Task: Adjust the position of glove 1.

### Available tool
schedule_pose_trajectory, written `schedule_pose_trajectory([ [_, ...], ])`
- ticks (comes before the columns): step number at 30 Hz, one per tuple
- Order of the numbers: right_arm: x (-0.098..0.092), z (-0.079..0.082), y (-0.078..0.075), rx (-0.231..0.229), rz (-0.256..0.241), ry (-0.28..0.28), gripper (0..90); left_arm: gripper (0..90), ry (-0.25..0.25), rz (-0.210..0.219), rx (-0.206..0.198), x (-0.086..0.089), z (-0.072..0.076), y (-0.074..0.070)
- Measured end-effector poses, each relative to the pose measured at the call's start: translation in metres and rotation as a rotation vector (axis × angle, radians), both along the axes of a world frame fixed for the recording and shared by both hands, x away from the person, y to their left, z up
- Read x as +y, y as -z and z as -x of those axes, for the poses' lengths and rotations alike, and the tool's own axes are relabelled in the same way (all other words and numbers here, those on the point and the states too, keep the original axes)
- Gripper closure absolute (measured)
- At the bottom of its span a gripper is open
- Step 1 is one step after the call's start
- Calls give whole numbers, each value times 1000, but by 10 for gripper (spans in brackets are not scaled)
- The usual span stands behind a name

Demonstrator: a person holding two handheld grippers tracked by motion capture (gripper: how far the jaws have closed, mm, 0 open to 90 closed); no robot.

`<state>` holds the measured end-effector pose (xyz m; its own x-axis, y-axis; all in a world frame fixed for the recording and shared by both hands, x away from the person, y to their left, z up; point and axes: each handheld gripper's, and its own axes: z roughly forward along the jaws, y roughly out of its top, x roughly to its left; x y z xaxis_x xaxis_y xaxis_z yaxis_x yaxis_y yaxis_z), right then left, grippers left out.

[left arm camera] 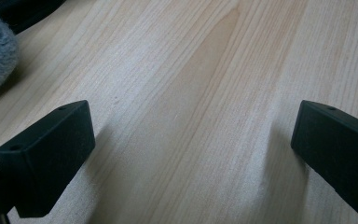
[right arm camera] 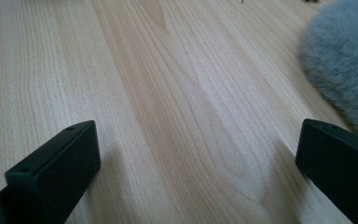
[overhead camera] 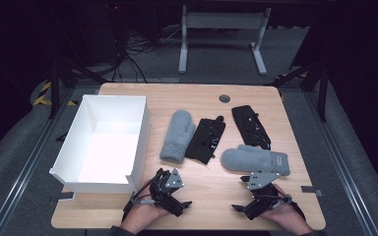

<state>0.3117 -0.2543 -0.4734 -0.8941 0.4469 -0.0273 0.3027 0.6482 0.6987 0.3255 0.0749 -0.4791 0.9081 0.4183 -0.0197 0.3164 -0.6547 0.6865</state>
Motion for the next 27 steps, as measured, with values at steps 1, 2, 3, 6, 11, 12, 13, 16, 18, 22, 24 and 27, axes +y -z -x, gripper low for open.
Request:
schedule_pose_trajectory([
  [1,0,0,0,0,0,0,0,0,0,0,0,0,0,0],
  [2,0,1,0,2,0,-1,1,0,1,0,0,0,0,0],
  [3,-1,1,-1,5,1,1,8,1,1,3,0,0,0,0],
  [6,-2,1,-4,24,0,-3,60,3,0,2,2,0,0,0],
  [11,-10,-1,-19,14,-23,7,187,3,-2,5,-1,0,-2,0],
  [12,-12,-2,-22,8,-29,16,197,4,-3,4,0,0,-2,0],
  [13,-12,-2,-22,8,-29,16,197,3,-3,4,0,0,-2,0],
  [16,-24,-8,-35,-23,-59,73,232,2,-1,0,-5,0,-2,0],
  [18,-31,-10,-40,-39,-72,91,244,1,-1,0,-6,0,-2,0],
  [22,-40,-15,-46,-55,-87,127,249,2,-1,1,0,0,-3,0],
  [24,-47,-20,-49,-66,-93,154,250,2,-1,1,-6,0,-3,0],
  [27,-54,-28,-53,-80,-89,179,251,2,-2,1,-1,0,-3,0],
])
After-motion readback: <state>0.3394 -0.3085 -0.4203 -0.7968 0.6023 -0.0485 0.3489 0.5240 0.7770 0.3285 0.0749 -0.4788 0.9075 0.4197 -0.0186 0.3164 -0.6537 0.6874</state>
